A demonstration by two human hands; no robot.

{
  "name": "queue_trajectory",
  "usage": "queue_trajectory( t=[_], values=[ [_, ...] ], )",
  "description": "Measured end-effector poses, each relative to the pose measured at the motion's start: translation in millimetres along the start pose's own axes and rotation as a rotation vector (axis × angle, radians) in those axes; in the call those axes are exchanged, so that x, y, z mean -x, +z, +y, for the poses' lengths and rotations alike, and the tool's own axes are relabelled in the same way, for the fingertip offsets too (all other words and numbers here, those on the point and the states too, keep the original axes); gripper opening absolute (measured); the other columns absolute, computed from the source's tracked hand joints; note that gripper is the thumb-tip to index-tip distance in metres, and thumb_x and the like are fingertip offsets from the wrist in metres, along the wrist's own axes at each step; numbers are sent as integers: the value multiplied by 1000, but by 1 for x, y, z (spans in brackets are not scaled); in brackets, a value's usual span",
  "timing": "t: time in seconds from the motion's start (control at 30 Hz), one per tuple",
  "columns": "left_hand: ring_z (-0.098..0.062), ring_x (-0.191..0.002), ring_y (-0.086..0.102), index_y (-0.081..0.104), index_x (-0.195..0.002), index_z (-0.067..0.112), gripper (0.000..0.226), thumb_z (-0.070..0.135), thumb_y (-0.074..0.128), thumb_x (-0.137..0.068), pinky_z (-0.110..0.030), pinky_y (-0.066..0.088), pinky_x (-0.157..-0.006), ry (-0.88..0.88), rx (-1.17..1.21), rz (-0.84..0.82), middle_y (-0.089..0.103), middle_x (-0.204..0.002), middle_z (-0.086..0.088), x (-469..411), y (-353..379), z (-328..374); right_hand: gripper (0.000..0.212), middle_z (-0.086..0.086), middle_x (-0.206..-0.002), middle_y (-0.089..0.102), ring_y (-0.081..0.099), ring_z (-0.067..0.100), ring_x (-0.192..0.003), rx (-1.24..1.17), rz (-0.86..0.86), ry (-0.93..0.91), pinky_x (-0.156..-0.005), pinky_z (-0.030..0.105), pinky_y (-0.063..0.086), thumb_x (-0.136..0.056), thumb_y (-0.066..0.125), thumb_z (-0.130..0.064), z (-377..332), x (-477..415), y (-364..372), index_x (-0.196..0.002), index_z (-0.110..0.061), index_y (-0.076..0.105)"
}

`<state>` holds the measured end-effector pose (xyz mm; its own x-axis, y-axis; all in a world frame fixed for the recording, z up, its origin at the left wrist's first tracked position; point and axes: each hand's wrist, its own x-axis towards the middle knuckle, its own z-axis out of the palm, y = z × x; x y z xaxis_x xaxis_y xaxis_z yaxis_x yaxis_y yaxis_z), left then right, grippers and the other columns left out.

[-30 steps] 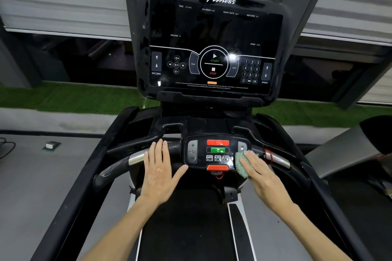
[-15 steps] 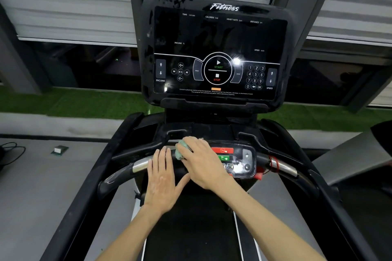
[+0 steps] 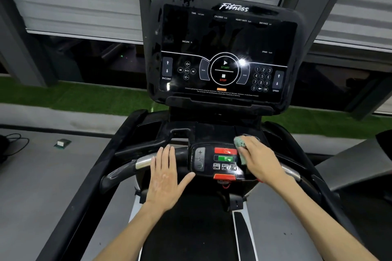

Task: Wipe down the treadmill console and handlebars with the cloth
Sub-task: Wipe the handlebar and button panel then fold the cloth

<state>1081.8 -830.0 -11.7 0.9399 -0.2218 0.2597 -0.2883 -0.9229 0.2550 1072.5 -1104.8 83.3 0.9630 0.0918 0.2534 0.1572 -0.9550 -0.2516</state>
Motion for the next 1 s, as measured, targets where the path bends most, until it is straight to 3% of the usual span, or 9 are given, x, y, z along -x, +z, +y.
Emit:
queue_trajectory(
  t=[0.13,0.27,0.4,0.5,0.63,0.77,0.87,0.93,1.0],
  values=[
    [-31,-150,18,25,-153,0,100,78,10,-92,-47,18,-121,3,-4,1,27,-159,-18,0,0,-1,37,8,-135,54,56,30,-113,51,-43,-200,-93,39,45,-101,43,-28,-62,-28,9,-134,-13,51],
    [-30,-150,18,24,-153,0,101,78,8,-91,-46,16,-121,4,15,-1,27,-159,-18,0,-1,-1,30,10,-118,64,62,27,-102,155,-26,-486,-86,43,50,-95,55,-24,-110,-48,34,-121,-11,64],
    [-29,-151,16,23,-153,0,102,79,9,-91,-46,17,-122,12,28,2,25,-160,-17,0,-1,-3,34,2,-128,57,57,19,-112,84,-14,-451,-104,38,39,-94,52,-26,-92,-46,51,-128,-21,54],
    [-28,-152,12,20,-154,1,102,80,10,-91,-46,15,-123,14,14,-2,22,-161,-16,0,1,-4,47,4,-134,54,53,22,-117,-14,90,-403,-101,35,42,-86,60,-11,-61,-26,44,-132,-14,51],
    [-29,-151,15,22,-153,0,102,80,11,-91,-47,17,-122,14,31,9,25,-160,-17,-1,2,-4,61,10,-139,53,51,27,-126,-77,276,-166,-105,40,44,-79,72,3,-1,18,31,-136,-4,52],
    [-32,-149,19,25,-152,-1,101,79,11,-91,-48,20,-120,10,20,14,29,-158,-19,-1,3,-3,60,0,-144,44,48,20,-130,-177,334,18,-109,22,34,-84,64,7,34,50,23,-140,-6,47],
    [-32,-149,21,26,-151,-1,100,78,12,-91,-49,20,-120,12,20,19,30,-157,-19,-1,3,-2,61,3,-144,43,47,26,-131,-228,373,83,-110,12,27,-83,65,9,27,58,31,-140,-4,46],
    [-32,-149,20,25,-152,-1,100,77,13,-91,-49,19,-120,16,21,30,30,-157,-19,-1,3,-2,65,9,-145,43,43,29,-134,-191,386,82,-113,18,26,-79,67,12,14,64,43,-139,-5,48],
    [-32,-149,20,25,-152,-1,99,77,14,-91,-48,19,-120,20,19,30,30,-157,-19,0,2,-3,70,13,-144,45,40,32,-135,-84,368,54,-112,34,33,-72,73,14,4,77,59,-136,-4,51]
  ],
)
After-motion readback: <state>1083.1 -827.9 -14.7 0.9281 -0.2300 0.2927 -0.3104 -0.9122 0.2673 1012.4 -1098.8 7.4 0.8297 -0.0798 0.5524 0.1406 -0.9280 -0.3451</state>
